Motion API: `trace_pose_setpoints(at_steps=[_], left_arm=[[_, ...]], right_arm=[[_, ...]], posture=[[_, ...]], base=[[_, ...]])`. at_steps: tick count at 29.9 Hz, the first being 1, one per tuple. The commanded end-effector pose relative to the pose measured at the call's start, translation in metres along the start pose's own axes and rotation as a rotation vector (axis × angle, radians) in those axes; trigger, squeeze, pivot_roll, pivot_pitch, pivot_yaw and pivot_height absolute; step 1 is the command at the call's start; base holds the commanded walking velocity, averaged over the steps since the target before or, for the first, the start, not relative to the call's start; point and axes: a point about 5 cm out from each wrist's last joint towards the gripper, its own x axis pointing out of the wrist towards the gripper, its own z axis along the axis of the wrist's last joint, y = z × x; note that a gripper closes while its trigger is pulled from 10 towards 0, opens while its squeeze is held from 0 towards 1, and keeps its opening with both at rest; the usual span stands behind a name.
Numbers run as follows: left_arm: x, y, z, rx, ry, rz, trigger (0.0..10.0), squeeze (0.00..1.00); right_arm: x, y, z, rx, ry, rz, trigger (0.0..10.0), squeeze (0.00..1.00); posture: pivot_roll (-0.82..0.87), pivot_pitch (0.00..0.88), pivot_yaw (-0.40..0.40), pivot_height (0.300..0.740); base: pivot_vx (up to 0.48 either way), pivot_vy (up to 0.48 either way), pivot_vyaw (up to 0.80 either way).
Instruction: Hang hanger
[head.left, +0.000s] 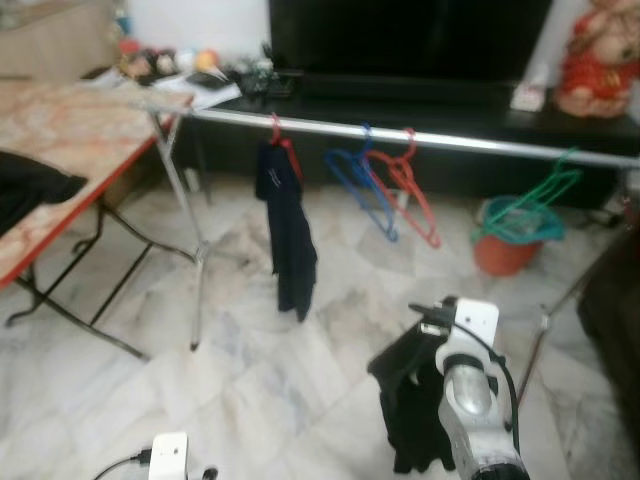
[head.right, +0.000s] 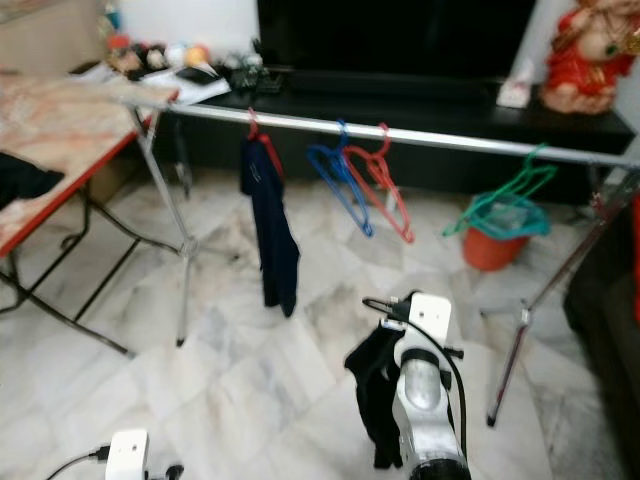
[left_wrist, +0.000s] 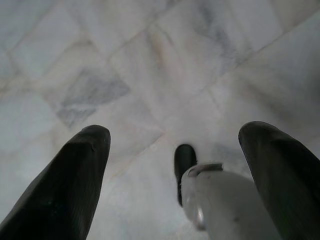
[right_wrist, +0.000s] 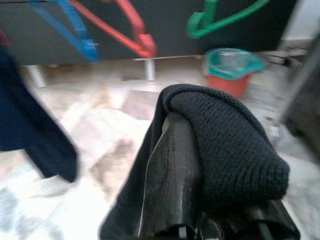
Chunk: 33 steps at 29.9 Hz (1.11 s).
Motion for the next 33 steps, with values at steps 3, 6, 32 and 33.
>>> trace_pose_setpoints(at_steps=[3, 6, 32, 33], left_arm=[[-0.001, 0.003, -0.004, 0.019, 0.01, 0.01, 10.0, 0.0], [-0.001, 0.003, -0.004, 0.018, 0.01, 0.011, 10.0, 0.0], [-0.002, 0.003, -0.005, 0.019, 0.004, 0.024, 10.0, 0.0], [-0.002, 0.003, -0.006, 0.021, 0.004, 0.026, 10.0, 0.0]], right_arm=[[0.003, 0.006, 0.009, 0.007, -0.04, 0.008, 10.0, 0.0], [0.004, 0.007, 0.01, 0.006, -0.043, 0.011, 10.0, 0.0], [-0.008, 0.0, -0.023, -0.049, 0.064, -0.027, 10.0, 0.0], [-0.01, 0.001, -0.027, -0.064, 0.076, -0.011, 10.0, 0.0]], posture=[[0.01, 0.0, 0.005, 0.74], [0.01, 0.0, 0.005, 0.74], [0.01, 0.0, 0.002, 0.74], [0.01, 0.0, 0.004, 0.74]], base=[[0.294, 0.0, 0.0], [0.296, 0.0, 0.0], [0.207, 0.0, -0.18], [0.0, 0.0, 0.0]])
